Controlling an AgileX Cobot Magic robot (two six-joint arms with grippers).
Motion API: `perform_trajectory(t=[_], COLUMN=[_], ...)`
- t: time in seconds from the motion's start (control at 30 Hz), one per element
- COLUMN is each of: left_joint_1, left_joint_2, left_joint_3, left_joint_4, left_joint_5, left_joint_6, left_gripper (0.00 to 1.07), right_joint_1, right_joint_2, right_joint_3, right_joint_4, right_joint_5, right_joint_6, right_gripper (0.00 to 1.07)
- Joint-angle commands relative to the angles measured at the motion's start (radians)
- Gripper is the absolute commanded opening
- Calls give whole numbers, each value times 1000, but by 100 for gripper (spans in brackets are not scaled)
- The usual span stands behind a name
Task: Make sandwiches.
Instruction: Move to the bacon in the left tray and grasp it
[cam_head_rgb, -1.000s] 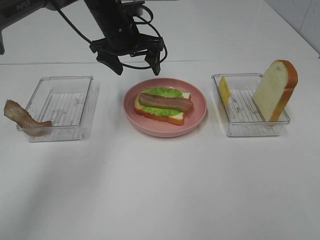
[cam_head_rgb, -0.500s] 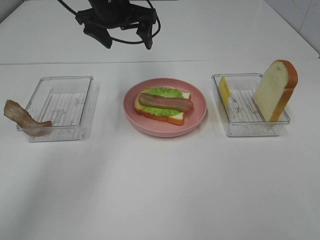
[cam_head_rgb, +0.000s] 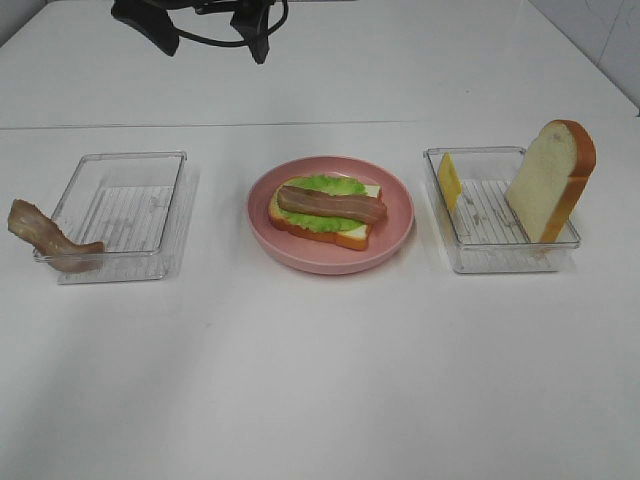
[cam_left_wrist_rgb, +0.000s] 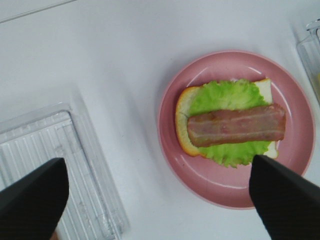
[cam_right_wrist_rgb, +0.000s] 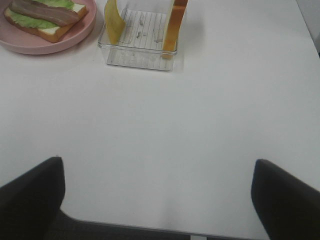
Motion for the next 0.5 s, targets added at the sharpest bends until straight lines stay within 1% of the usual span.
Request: perform_trajectory(t=[0.03,0.1,0.17,0.2,0.23,0.27,0.3,0.33,0.37,0.4,0.43,0.47,0.5], left_joint_1=[18,26,69,69,83,109,109,122,144,144,159,184,184], left_joint_2=[-84,-100,-177,-177,-198,-239,-239,-260,-297,-297,-317,-349,-349], left_joint_3=[81,98,176,176,199,245,245,270,316,316,343,397,397], left_joint_4=[30,26,25,25,25,26,26,25,25,25,25,26,26], left_joint_5=[103,103,103,103,103,103,103,103,102,102,102,102,102], left_joint_6=[-2,-7,-8,-8,-8,0,0,6,11,11,11,16,16], left_gripper=[90,90,90,90,90,90,90,90,90,90,90,90,90], right_joint_1=[-4,-4,-4,-4,-4,-4,-4,-4,-4,-4,-4,-4,-4], right_joint_2=[-34,-34,-34,-34,-34,-34,-34,-34,-34,-34,-34,-34,-34], right_joint_3=[1,1,1,1,1,1,1,1,1,1,1,1,1], right_joint_4=[5,5,5,5,5,5,5,5,5,5,5,5,5], right_joint_5=[-2,-2,-2,-2,-2,-2,-2,-2,-2,-2,-2,-2,-2], right_joint_6=[2,2,2,2,2,2,2,2,2,2,2,2,2], right_gripper=[99,99,99,99,99,99,99,99,99,99,99,99,99])
